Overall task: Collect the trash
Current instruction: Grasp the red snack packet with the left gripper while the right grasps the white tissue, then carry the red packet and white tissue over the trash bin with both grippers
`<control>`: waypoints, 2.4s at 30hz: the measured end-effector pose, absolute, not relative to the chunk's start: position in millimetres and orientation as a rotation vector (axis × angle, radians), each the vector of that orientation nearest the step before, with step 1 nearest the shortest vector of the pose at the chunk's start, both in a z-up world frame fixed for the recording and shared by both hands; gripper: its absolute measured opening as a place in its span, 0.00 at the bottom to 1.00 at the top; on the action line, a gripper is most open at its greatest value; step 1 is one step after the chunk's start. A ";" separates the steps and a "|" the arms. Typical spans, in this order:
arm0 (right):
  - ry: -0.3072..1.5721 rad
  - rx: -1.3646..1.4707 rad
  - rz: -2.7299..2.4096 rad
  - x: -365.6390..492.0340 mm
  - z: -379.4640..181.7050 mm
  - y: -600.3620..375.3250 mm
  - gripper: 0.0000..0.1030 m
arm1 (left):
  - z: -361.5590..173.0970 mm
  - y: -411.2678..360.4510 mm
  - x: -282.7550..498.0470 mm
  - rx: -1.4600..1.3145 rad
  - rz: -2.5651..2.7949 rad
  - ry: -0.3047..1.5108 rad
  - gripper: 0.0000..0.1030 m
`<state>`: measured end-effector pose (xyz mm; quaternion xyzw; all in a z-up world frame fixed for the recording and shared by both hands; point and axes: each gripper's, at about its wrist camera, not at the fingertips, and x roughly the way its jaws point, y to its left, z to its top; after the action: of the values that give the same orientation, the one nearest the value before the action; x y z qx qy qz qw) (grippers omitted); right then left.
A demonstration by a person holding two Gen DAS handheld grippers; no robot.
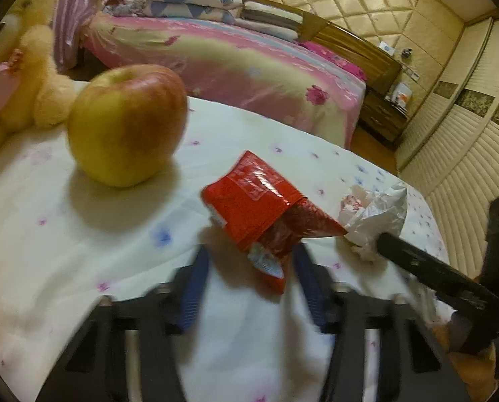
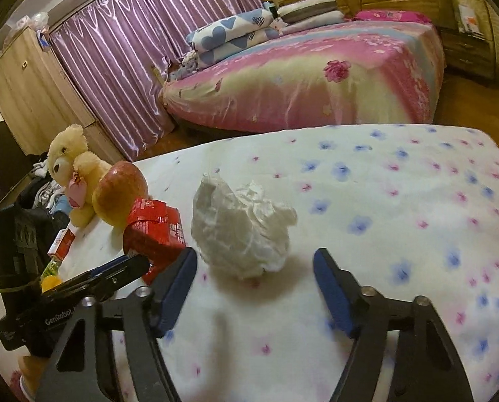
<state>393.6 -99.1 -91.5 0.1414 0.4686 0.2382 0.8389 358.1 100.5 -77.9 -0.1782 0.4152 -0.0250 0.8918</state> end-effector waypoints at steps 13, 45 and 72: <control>0.989 0.305 0.510 375.1 -88.6 -104.5 0.29 | -82.1 93.5 347.0 -0.353 -0.110 0.833 0.10; 0.908 0.455 0.284 239.9 -61.8 -215.9 0.29 | -71.8 14.1 282.4 -0.292 -0.331 0.836 0.10; 0.875 0.481 0.252 212.2 -56.7 -233.1 0.29 | -73.3 -23.4 285.8 -0.202 -0.398 0.842 0.10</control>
<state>212.2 -233.1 -56.7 0.2301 0.4182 0.1205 0.8704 285.8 -23.4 -73.3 -0.0972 0.4050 -0.1916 0.8887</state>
